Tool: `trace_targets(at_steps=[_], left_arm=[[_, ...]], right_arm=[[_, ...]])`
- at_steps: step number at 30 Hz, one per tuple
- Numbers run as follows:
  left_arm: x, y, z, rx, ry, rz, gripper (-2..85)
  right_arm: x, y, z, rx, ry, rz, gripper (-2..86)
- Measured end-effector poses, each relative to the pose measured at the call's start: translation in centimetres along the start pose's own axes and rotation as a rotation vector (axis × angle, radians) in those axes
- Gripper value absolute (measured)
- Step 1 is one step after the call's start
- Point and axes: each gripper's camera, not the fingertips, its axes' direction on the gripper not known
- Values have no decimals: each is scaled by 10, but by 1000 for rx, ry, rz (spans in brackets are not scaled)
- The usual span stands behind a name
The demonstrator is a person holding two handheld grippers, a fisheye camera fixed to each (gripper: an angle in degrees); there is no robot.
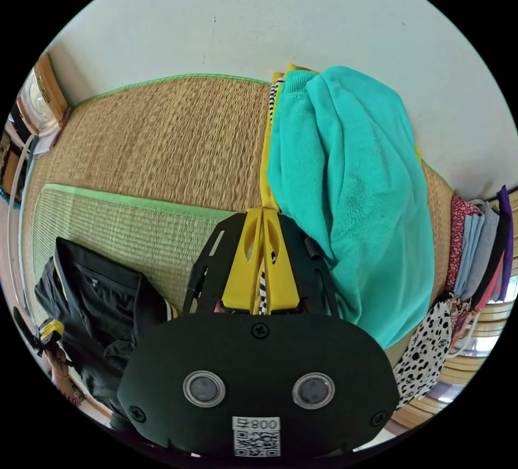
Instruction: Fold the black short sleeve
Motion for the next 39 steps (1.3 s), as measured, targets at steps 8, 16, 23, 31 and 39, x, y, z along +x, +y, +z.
trace_targets(at_steps=[8, 16, 23, 31, 39], left_arm=[[-14, -8, 3, 12, 3, 3, 1], [-26, -12, 2, 39, 3, -13, 0], [-24, -19, -2, 82, 44, -2, 0], [-16, -25, 5, 75, 65, 32, 0], [-14, -25, 14, 71, 99, 35, 0]], right_arm=[[20, -4, -1, -13, 37, -17, -3], [103, 15, 1, -42, -13, 145, -4], [55, 36, -32, 82, -49, 20, -2], [33, -25, -10, 51, -30, 21, 0], [79, -48, 6, 36, 32, 107, -3]])
